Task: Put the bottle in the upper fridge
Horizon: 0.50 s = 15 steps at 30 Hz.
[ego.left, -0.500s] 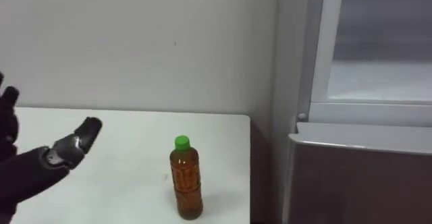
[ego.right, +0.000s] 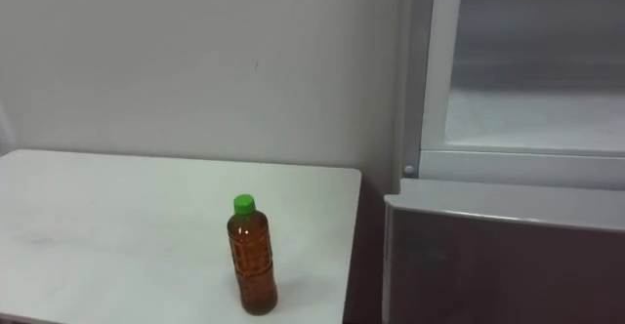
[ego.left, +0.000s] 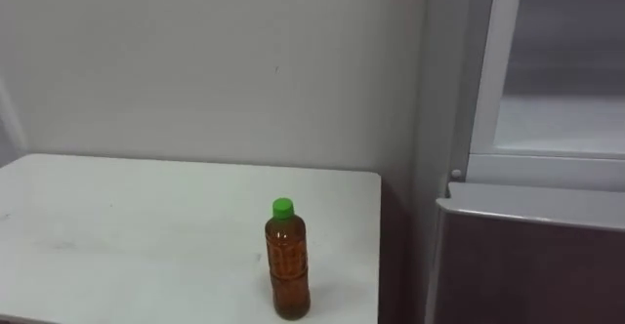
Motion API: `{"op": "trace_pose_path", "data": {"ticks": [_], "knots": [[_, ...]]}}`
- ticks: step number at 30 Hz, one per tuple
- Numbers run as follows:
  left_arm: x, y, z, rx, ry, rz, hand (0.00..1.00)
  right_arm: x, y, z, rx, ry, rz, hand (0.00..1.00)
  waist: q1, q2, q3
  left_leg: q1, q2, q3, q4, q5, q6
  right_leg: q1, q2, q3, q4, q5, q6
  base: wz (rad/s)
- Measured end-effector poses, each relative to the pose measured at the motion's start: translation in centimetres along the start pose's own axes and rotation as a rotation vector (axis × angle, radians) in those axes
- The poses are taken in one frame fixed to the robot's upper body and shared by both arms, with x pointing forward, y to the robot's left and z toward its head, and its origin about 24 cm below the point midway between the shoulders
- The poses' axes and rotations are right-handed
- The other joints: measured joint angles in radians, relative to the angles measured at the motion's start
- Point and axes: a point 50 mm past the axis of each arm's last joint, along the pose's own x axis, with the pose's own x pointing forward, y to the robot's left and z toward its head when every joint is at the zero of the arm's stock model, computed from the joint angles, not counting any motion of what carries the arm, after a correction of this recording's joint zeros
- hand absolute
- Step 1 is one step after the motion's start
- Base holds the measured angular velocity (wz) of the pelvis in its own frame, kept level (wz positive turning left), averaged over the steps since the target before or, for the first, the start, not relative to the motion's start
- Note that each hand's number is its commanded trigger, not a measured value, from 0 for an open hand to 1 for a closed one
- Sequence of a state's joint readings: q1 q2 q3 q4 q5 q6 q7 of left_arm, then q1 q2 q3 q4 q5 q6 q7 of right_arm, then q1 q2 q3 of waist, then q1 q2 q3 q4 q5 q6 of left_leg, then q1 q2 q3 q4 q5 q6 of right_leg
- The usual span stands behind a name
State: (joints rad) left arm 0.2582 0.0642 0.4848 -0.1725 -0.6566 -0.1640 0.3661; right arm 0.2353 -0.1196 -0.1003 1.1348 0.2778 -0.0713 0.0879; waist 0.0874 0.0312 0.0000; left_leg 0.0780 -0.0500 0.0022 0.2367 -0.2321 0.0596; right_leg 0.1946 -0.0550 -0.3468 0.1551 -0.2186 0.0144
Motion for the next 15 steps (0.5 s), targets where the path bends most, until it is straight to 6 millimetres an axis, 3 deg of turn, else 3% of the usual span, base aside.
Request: {"op": "trace_pose_path", "data": {"ticks": [6,10,15], "knots": [[-0.9,3.1,-4.7,0.074,0.209,0.125,0.00,-0.1,-0.2,-0.2,-0.003,0.004,-0.010,0.00,-0.003,-0.010,-0.0054,0.002,0.000,-0.001,0.001,0.000,0.000,0.003,0.000,-0.001,0.000,0.000,0.000,0.00],[-2.5,5.5,-8.6,0.169,0.384,0.204,0.00,-0.1,-0.2,-0.2,-0.010,0.007,-0.002,0.00,-0.002,-0.012,-0.0041,0.021,0.000,0.002,-0.002,-0.002,0.002,0.016,0.005,0.031,0.003,0.000,0.000,-0.03],[-4.3,7.1,-11.0,0.238,0.509,0.240,0.00,-0.1,-0.1,-0.1,-0.012,-0.001,0.009,0.00,-0.003,-0.025,0.0020,0.012,0.001,0.013,0.003,-0.005,0.002,0.001,0.002,0.046,0.015,-0.003,-0.001,-0.06]]}}
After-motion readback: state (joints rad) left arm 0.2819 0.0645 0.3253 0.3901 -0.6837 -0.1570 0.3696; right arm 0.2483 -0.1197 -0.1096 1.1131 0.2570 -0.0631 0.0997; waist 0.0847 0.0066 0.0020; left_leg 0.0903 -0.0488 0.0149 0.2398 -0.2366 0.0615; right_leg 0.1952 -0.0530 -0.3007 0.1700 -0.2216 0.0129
